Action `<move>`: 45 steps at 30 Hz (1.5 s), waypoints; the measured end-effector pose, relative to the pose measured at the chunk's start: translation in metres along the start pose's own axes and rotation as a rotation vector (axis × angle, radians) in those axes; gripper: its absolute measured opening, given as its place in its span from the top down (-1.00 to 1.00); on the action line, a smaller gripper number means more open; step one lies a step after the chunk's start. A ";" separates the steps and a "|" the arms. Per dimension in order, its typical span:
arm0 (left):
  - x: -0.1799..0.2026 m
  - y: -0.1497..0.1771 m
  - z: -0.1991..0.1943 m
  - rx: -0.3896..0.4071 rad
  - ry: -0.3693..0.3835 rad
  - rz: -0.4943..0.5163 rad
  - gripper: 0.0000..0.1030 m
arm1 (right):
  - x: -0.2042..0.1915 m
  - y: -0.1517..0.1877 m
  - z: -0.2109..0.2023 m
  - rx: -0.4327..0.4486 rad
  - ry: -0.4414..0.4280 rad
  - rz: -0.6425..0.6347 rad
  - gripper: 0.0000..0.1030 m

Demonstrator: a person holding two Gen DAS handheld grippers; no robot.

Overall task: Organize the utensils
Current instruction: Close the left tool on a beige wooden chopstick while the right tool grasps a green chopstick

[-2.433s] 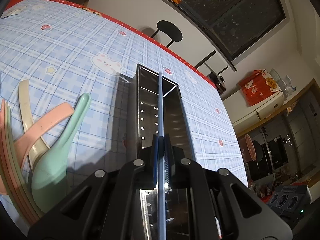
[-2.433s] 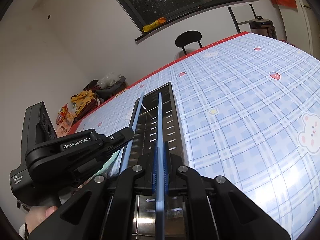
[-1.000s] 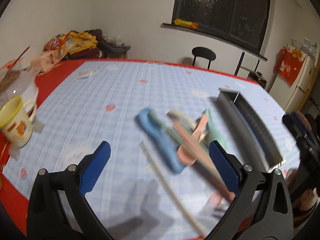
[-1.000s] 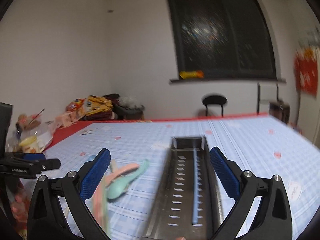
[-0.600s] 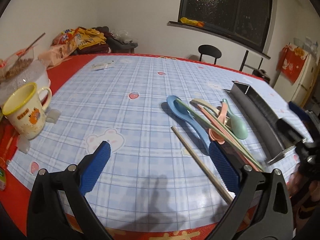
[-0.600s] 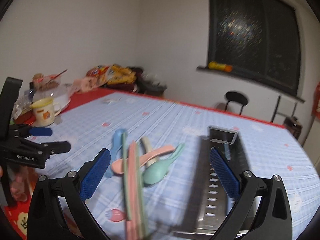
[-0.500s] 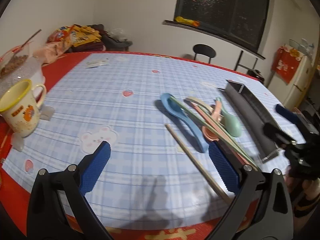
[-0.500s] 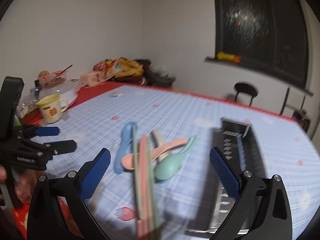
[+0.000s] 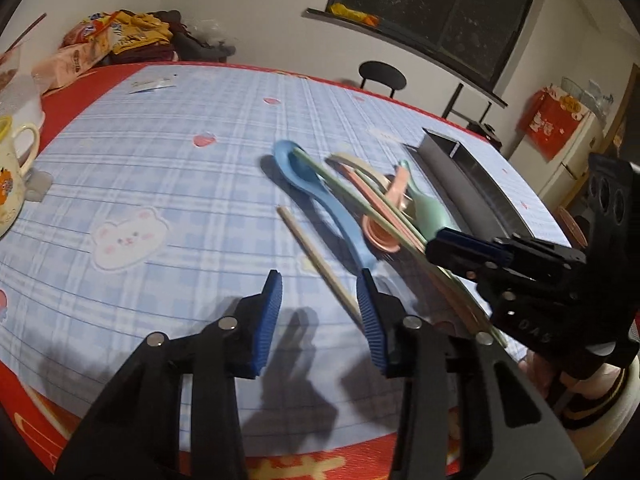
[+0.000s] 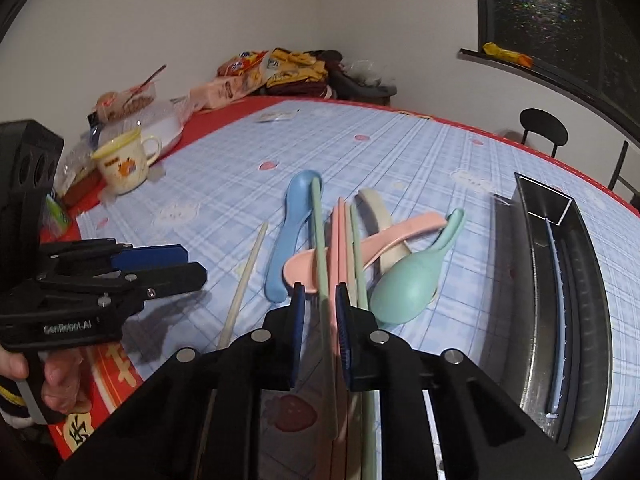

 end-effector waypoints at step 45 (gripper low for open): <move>0.052 0.017 0.016 -0.052 -0.165 0.216 0.11 | 0.015 0.001 -0.010 0.073 -0.044 0.075 0.88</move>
Point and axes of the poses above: each gripper's, at about its wrist camera, not at the fingertips, and z roughly the way its jaws point, x to its right, y to its underside, the point moved 3 cm from there along z, roughly the way its jaws point, and after that the axes turned 13 degrees about -y, right-handed, at the moved point
